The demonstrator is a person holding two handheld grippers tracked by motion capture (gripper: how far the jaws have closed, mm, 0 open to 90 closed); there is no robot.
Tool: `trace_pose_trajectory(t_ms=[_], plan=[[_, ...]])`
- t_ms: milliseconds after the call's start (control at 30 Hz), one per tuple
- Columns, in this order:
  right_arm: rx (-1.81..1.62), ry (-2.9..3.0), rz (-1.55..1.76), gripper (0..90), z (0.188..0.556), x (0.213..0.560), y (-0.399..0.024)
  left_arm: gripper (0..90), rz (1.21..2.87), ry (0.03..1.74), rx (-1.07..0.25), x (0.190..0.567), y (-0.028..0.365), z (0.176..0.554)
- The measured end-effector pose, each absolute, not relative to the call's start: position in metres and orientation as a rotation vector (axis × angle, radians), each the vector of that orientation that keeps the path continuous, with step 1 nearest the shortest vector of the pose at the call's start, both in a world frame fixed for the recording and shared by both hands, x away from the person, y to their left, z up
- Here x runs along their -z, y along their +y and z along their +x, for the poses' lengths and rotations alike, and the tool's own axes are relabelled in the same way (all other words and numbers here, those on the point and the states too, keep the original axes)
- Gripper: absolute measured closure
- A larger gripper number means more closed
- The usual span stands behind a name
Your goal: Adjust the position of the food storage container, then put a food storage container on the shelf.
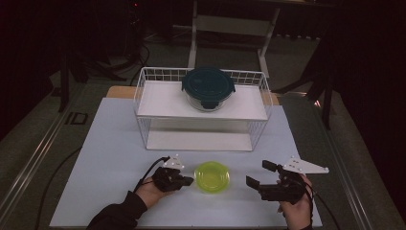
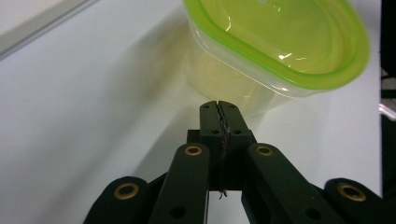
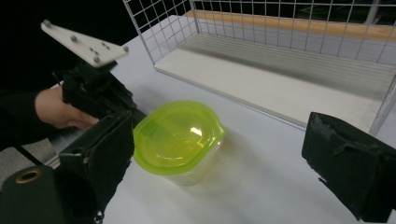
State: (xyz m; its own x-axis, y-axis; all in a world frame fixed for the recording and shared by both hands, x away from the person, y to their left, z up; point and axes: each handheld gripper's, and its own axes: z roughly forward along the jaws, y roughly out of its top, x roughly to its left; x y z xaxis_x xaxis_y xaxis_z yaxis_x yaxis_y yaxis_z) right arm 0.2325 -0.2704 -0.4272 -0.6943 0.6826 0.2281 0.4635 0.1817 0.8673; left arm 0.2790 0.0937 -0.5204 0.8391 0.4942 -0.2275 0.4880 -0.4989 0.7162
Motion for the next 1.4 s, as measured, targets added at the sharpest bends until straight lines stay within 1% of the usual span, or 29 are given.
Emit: trace_pose_trajectory(t_ms=[33, 67, 100, 133, 267, 333, 433, 467, 533, 567, 600, 633, 700, 767, 800, 967, 1100, 1233, 1300, 1400], plan=[[-1.527, 2.241, 1.109, 9.0, 0.232, 0.428, -0.270, 88.4, 2.164, 0.717, -0.010, 0.518, 0.097, 0.278], [-1.529, 2.242, 1.106, 9.0, 0.232, 0.428, -0.271, 86.3, 2.144, 0.724, -0.010, 0.515, 0.100, 0.276], [-1.527, 2.239, 1.105, 9.0, 0.232, 0.428, -0.270, 82.1, 2.152, 0.715, -0.013, 0.511, 0.103, 0.276], [-1.522, 2.238, 1.101, 9.0, 0.232, 0.428, -0.270, 81.3, 2.144, 0.715, -0.020, 0.508, 0.106, 0.275], [-1.521, 2.244, 1.064, 9.0, 0.230, 0.428, -0.267, 71.7, 2.112, 0.717, -0.032, 0.495, 0.117, 0.270], [-1.506, 2.241, 1.051, 9.4, 0.229, 0.428, -0.265, 62.1, 2.098, 0.720, -0.019, 0.488, 0.121, 0.268], [-1.506, 2.244, 1.024, 9.4, 0.227, 0.429, -0.262, 54.3, 2.072, 0.721, -0.061, 0.477, 0.125, 0.263], [-1.501, 2.245, 1.018, 9.4, 0.227, 0.429, -0.262, 50.2, 2.052, 0.722, -0.063, 0.473, 0.126, 0.261], [-1.504, 2.241, 1.007, 9.4, 0.227, 0.429, -0.261, 35.2, 2.023, 0.719, -0.046, 0.467, 0.128, 0.260], [-1.505, 2.238, 1.006, 9.4, 0.226, 0.429, -0.261, 29.2, 2.026, 0.704, -0.029, 0.464, 0.128, 0.260], [-1.511, 2.234, 1.002, 9.4, 0.226, 0.429, -0.261, 20.3, 2.024, 0.699, -0.018, 0.462, 0.128, 0.260], [-1.519, 2.229, 1.000, 9.4, 0.226, 0.429, -0.261, 13.5, 2.023, 0.697, -0.018, 0.460, 0.127, 0.259], [-1.523, 2.224, 0.987, 9.4, 0.226, 0.429, -0.261, 9.1, 2.015, 0.693, -0.013, 0.458, 0.126, 0.260], [-1.526, 2.223, 0.977, 9.4, 0.226, 0.430, -0.260, 2.0, 2.001, 0.704, 0.006, 0.456, 0.124, 0.261], [-1.518, 2.216, 0.972, 9.4, 0.225, 0.431, -0.259, 0.6, 1.992, 0.704, 0.011, 0.456, 0.124, 0.261], [-1.486, 2.208, 0.929, 9.4, 0.224, 0.432, -0.255, 0.2, 1.966, 0.707, 0.024, 0.451, 0.120, 0.265], [-1.471, 2.201, 0.923, 9.4, 0.226, 0.435, -0.252, 0.2, 1.935, 0.727, 0.059, 0.447, 0.116, 0.271], [-1.479, 2.228, 0.988, 9.4, 0.231, 0.439, -0.250, 0.2, 1.901, 0.757, 0.106, 0.448, 0.113, 0.278], [-1.423, 2.265, 1.049, 9.4, 0.235, 0.442, -0.246, 0.3, 1.903, 0.781, 0.112, 0.451, 0.109, 0.281], [-1.433, 2.263, 1.135, 9.3, 0.240, 0.446, -0.243, 1.1, 1.913, 0.826, 0.127, 0.456, 0.102, 0.285]])
